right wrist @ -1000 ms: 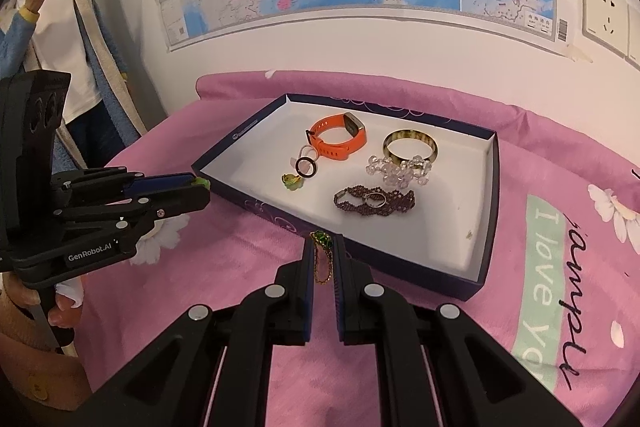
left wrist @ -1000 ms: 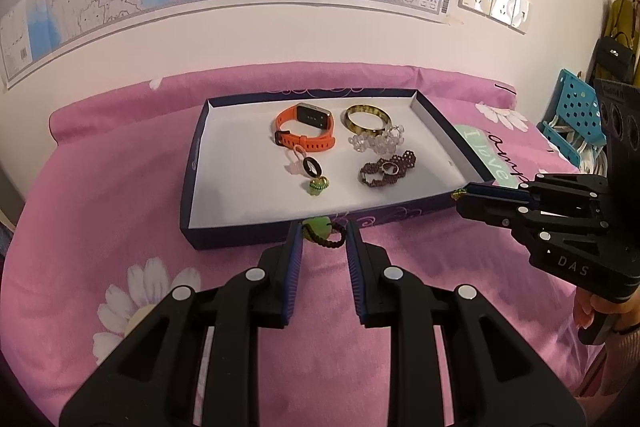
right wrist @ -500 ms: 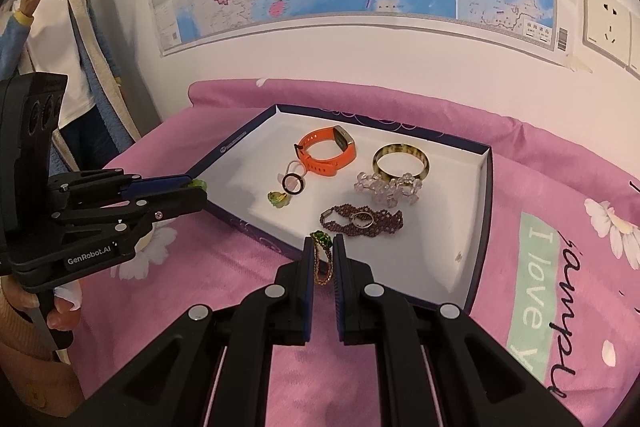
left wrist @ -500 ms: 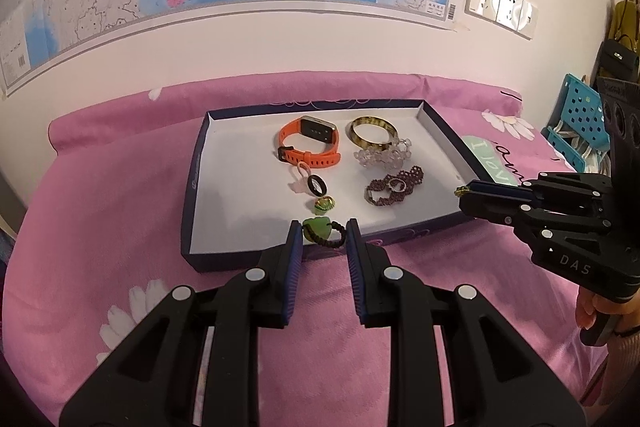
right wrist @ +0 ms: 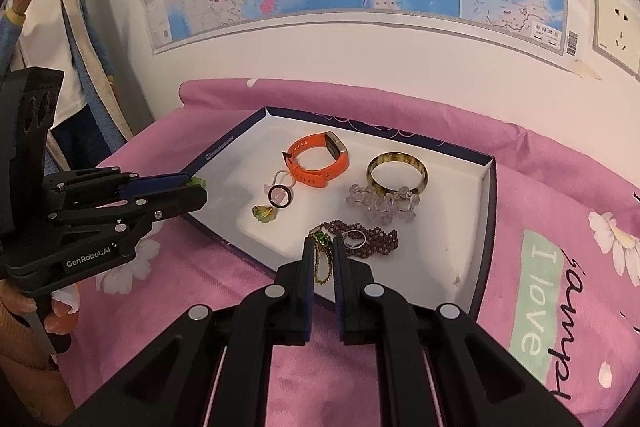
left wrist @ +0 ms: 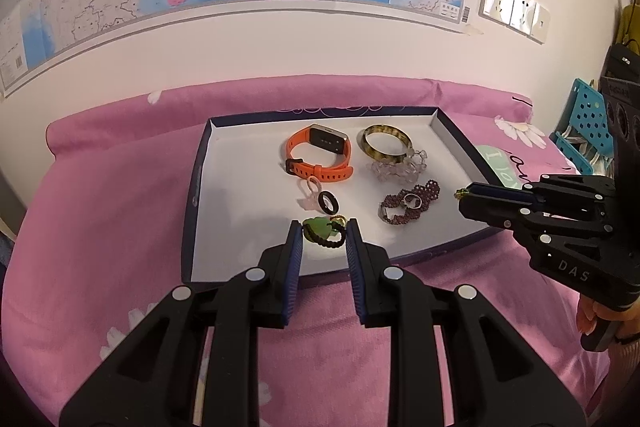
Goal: Organize jewelry
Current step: 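Carry the gold ring and green-stone black ring over the box lid, then open both grippers to drop the two rings in the box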
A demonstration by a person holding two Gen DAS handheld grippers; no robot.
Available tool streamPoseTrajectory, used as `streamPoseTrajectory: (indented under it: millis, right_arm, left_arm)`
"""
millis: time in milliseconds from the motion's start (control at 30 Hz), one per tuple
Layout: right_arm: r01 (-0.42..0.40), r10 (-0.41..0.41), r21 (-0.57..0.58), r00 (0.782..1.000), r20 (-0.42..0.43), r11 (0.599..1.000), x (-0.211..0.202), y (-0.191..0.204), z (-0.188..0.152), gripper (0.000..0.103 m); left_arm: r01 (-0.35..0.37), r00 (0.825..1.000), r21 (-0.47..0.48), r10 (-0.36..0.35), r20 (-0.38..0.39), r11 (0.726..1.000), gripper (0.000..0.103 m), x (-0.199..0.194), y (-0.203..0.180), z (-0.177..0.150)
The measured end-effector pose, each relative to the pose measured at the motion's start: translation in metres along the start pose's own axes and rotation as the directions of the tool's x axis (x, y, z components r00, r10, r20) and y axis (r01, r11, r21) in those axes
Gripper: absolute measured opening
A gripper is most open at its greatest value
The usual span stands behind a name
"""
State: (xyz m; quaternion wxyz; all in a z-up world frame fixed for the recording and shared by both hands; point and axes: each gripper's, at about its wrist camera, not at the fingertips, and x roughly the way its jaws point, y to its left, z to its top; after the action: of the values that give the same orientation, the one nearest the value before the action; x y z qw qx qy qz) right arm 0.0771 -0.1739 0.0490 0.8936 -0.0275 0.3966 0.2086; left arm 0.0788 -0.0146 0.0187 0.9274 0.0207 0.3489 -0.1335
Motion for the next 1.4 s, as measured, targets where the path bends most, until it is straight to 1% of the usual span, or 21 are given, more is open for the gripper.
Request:
streamPoseTrajectory:
  millis: [433, 867, 1000, 1067, 1100, 1133, 1167, 1233, 1267, 1333, 1367, 1400]
  right_arm:
    - [0.0, 0.001, 0.011, 1.0, -0.026, 1.0, 0.018, -0.008, 0.007, 0.007]
    - [0.0, 0.005, 0.052, 0.996, -0.094, 0.999, 0.053, -0.022, 0.008, 0.007]
    - [0.008, -0.002, 0.059, 0.994, -0.106, 0.998, 0.059, -0.024, 0.007, 0.008]
    - [0.01, -0.003, 0.061, 0.994, -0.106, 0.998, 0.06, -0.024, 0.006, 0.011]
    - [0.013, -0.006, 0.065, 0.994, -0.106, 0.998, 0.06, -0.024, 0.005, 0.012]
    - [0.014, -0.007, 0.068, 0.994, -0.106, 0.998, 0.059, -0.024, 0.005, 0.012]
    - [0.015, -0.007, 0.07, 0.995, -0.104, 0.997, 0.059, -0.024, 0.005, 0.013]
    - [0.016, -0.008, 0.077, 0.995, -0.097, 0.997, 0.056, -0.024, 0.004, 0.019]
    - [0.016, -0.008, 0.081, 0.996, -0.092, 0.997, 0.054, -0.025, 0.004, 0.025]
    - [0.013, -0.006, 0.085, 0.997, -0.08, 0.996, 0.048, -0.025, 0.002, 0.027]
    - [0.014, -0.008, 0.085, 0.997, -0.074, 0.996, 0.045, -0.025, 0.002, 0.033]
    - [0.016, -0.011, 0.084, 0.998, -0.064, 0.996, 0.041, -0.024, 0.001, 0.041]
  left_arm:
    - [-0.01, 1.0, -0.004, 0.01, -0.02, 1.0, 0.023, 0.019, 0.0, 0.007]
    - [-0.007, 0.993, -0.054, 0.001, -0.114, 0.999, 0.023, 0.06, 0.011, 0.005]
    - [-0.013, 0.992, -0.058, 0.005, -0.126, 0.998, 0.023, 0.066, 0.014, 0.004]
    - [-0.016, 0.992, -0.053, 0.009, -0.129, 0.998, 0.024, 0.067, 0.013, 0.004]
    - [-0.019, 0.992, -0.049, 0.013, -0.125, 0.999, 0.026, 0.067, 0.013, 0.003]
    - [-0.019, 0.992, -0.048, 0.013, -0.124, 0.999, 0.03, 0.066, 0.012, 0.003]
    - [-0.02, 0.993, -0.048, 0.014, -0.121, 0.999, 0.032, 0.065, 0.012, 0.003]
    - [-0.024, 0.994, -0.046, 0.019, -0.107, 0.999, 0.04, 0.06, 0.012, 0.003]
    - [-0.028, 0.995, -0.044, 0.024, -0.097, 0.999, 0.042, 0.057, 0.012, 0.003]
    - [-0.034, 0.996, -0.04, 0.031, -0.081, 0.999, 0.052, 0.05, 0.012, 0.003]
    - [-0.042, 0.997, -0.035, 0.04, -0.067, 0.998, 0.054, 0.044, 0.013, 0.002]
    - [-0.048, 0.997, -0.034, 0.046, -0.059, 0.998, 0.059, 0.041, 0.013, 0.002]
